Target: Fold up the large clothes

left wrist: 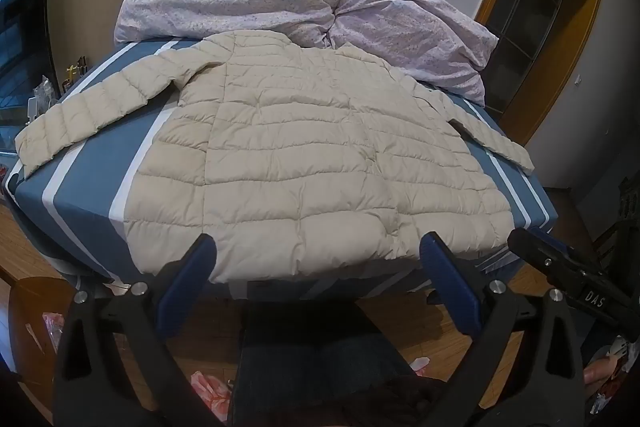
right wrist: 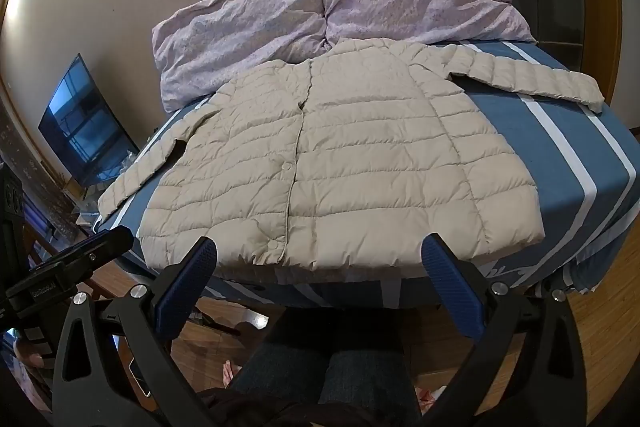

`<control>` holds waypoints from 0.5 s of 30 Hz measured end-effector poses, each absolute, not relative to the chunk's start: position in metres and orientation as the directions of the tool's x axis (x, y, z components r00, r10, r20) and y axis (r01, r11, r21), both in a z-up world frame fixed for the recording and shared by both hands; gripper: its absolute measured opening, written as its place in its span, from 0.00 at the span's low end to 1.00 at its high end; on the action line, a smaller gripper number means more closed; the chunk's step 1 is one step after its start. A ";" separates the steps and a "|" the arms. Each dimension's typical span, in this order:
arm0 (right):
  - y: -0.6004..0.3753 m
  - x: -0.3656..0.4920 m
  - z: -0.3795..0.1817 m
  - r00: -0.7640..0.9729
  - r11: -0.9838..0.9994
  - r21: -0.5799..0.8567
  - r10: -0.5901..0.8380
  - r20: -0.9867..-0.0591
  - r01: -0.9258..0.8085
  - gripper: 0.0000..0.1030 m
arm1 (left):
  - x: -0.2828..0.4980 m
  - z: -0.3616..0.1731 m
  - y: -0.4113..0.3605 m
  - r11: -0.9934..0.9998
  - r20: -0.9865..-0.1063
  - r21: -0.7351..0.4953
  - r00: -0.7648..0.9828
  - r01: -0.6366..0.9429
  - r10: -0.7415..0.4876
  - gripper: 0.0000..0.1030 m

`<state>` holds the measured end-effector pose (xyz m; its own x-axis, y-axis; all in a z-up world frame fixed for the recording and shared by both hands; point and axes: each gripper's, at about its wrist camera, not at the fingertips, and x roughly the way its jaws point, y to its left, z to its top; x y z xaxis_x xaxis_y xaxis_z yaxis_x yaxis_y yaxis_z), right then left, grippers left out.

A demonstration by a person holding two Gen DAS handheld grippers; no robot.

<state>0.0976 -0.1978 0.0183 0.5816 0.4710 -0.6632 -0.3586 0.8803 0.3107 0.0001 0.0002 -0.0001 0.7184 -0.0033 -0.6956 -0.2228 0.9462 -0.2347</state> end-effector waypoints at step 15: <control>-0.198 0.097 0.016 0.580 0.880 0.312 0.471 -0.664 -0.358 0.99 | 0.000 0.000 0.000 0.947 -0.695 -0.233 0.719 -0.222 -0.002 0.98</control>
